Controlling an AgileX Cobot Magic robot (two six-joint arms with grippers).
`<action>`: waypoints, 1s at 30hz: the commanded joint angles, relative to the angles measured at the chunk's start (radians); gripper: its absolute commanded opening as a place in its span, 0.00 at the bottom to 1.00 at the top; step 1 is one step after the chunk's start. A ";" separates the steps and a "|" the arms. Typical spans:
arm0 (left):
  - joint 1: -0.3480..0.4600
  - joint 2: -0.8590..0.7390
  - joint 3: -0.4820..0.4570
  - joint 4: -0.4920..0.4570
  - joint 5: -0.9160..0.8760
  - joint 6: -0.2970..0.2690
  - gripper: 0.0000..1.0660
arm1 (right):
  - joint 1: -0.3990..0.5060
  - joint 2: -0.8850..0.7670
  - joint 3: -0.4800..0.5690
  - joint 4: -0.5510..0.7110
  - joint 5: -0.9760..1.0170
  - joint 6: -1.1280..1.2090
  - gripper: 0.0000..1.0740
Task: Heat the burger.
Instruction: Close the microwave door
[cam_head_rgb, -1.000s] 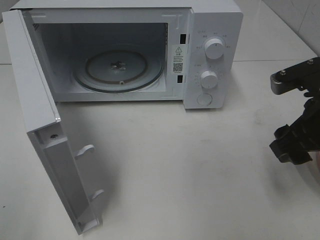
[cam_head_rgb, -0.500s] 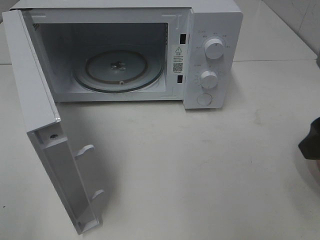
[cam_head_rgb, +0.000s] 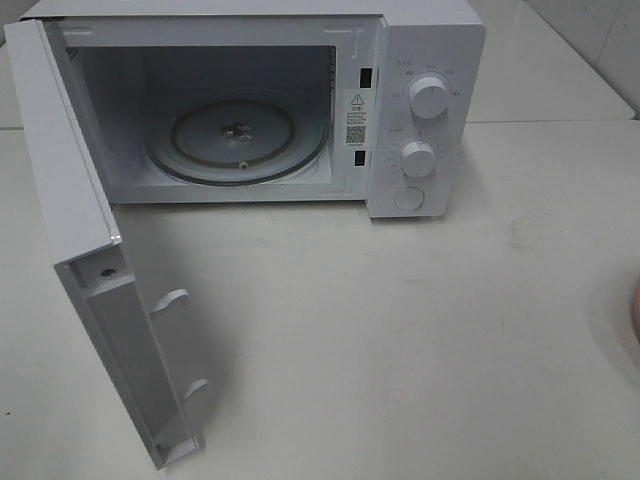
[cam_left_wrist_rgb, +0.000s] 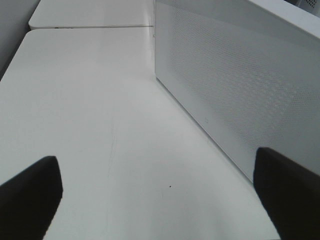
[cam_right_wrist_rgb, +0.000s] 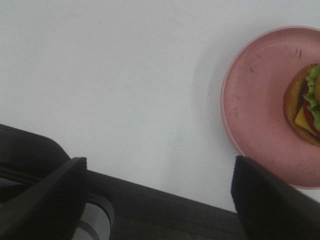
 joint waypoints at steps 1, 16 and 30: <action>0.003 -0.021 0.004 -0.006 -0.007 -0.004 0.92 | -0.005 -0.074 -0.001 0.004 0.036 -0.013 0.71; 0.003 -0.021 0.004 -0.006 -0.007 -0.004 0.92 | -0.114 -0.379 0.104 0.025 0.049 -0.046 0.71; 0.003 -0.021 0.004 -0.006 -0.007 -0.004 0.92 | -0.222 -0.646 0.146 0.081 -0.066 -0.080 0.71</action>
